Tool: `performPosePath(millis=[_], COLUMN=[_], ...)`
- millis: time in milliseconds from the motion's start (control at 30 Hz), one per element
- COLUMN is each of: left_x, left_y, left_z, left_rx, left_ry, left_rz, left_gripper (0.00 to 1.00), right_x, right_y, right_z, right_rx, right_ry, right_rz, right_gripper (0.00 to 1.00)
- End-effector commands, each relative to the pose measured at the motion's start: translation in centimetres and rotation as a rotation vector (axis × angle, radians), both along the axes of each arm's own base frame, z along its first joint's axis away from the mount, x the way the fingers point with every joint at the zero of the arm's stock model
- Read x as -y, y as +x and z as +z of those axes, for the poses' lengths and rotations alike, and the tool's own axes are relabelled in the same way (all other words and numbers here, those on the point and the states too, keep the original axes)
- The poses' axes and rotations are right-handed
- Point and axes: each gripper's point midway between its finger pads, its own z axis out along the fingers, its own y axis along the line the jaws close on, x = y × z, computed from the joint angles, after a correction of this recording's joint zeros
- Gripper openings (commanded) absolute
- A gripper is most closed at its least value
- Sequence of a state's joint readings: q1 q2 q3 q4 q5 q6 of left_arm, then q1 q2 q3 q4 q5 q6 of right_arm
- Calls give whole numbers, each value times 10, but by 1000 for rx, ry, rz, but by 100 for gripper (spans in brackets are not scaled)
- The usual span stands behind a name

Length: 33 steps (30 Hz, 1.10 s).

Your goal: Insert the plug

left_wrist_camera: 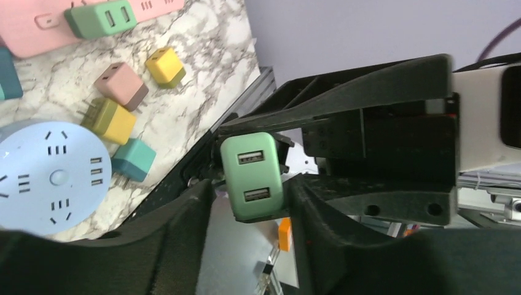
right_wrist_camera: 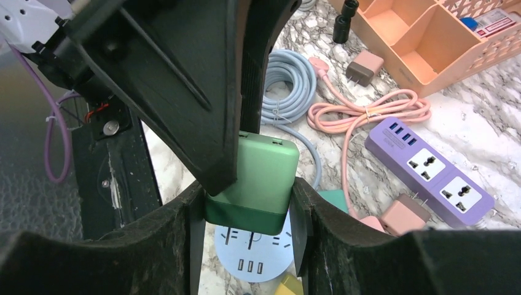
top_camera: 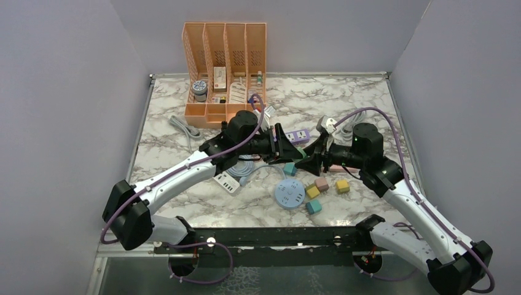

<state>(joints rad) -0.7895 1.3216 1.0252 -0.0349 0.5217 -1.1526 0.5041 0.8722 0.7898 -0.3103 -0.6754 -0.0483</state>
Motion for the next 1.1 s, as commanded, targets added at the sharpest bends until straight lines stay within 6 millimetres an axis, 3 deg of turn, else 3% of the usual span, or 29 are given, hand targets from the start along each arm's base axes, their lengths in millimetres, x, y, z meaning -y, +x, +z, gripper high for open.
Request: performPosePath(millis=[0,133,300,400,600,700,867,933,1067], left_x=[3,6,8,9,9,8,2,-4,-20], left_y=[-6,-8,-14,-20,-28,-27,-9,3,29], left_z=[2,2,3,3,4,5,7,8,7], left_rx=[18,22,44,34,27,58,226,318,506], left_ry=[31,36,69,69,59,68,121,145,236], left_rz=[-52,-89,-168,-215,-275,-280,-263,-244,-180], left_gripper=[46,38,45,45,14,1,0,0,0], right_x=[-4,-5,-6,-8,-7,-6,1,8,20], right_y=[-4,-10,-21,-25,-24,-20,-16,-10,-5], right_z=[12,9,4,1,-3,-2,14,20,26], right_rx=[52,65,97,111,127,93,14,-36,-224], right_ry=[8,-11,-49,-61,-78,-73,-31,-2,114], right_rz=[37,80,144,172,168,122,-4,-105,-324], right_gripper=[24,22,22,22,22,37,81,85,83])
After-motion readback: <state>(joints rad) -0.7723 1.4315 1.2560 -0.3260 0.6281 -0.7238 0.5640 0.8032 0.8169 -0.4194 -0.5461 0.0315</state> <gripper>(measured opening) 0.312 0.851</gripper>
